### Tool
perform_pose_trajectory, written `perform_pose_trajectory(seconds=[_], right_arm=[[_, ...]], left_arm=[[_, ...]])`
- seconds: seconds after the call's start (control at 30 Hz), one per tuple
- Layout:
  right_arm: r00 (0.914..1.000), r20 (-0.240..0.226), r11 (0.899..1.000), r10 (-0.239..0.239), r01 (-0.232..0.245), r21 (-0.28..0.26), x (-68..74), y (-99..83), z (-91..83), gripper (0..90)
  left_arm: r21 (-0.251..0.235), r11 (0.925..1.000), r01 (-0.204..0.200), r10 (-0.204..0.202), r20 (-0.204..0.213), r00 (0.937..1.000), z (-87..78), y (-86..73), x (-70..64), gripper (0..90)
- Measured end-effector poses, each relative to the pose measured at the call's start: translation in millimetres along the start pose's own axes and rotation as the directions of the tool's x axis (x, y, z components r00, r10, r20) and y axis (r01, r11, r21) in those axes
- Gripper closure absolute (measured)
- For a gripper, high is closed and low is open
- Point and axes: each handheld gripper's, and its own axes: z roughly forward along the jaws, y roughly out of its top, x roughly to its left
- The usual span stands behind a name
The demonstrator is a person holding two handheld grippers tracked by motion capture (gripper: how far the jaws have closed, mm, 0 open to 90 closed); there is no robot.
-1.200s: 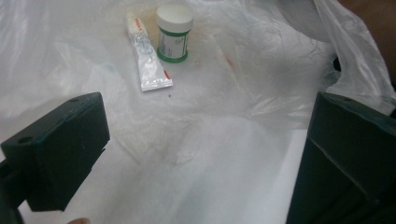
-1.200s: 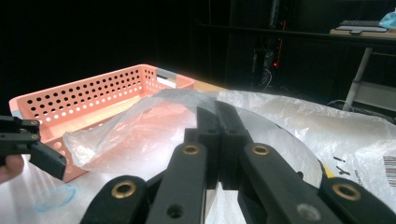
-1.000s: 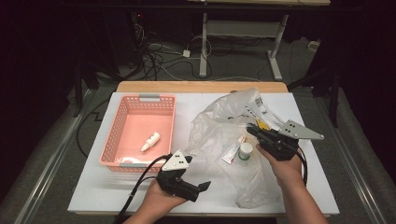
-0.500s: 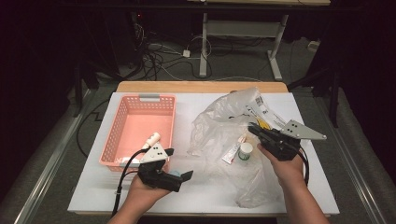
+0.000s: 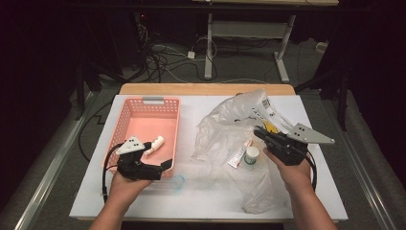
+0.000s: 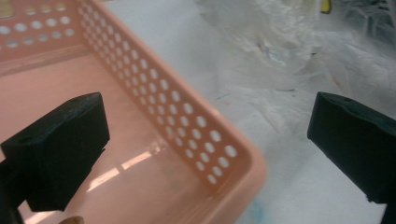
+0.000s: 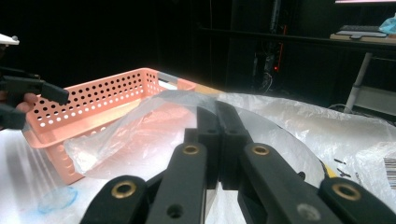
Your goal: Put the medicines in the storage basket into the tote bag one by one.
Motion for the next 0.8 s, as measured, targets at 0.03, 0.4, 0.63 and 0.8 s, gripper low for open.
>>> perform_pose_trajectory(seconds=[0.03, 0.4, 0.63, 0.8], right_arm=[[1.0000, 0.000, 1.000, 0.004, -0.004, 0.003, 0.2, -0.3, 0.1, 90.0], [1.0000, 0.002, 1.000, 0.008, -0.008, 0.005, -1.1, -1.4, 0.1, 90.0], [1.0000, 0.000, 1.000, 0.006, -0.006, 0.011, -0.2, -2.2, 1.5, 90.0], [1.0000, 0.003, 1.000, 0.005, -0.005, 0.012, -0.1, -1.7, 1.4, 90.0]], left_arm=[[0.000, 0.9999, 0.013, -0.013, -0.010, 0.9999, -1.7, -1.0, 4.4, 0.0], [0.006, 0.9976, 0.068, -0.068, -0.072, 0.9951, -10.4, -8.6, 31.5, 0.0], [0.001, 0.9961, 0.088, -0.088, -0.045, 0.9951, -8.5, -7.9, 32.3, 0.0], [0.003, 0.9985, 0.055, -0.055, -0.039, 0.9977, -7.1, 1.8, 23.5, 0.0]])
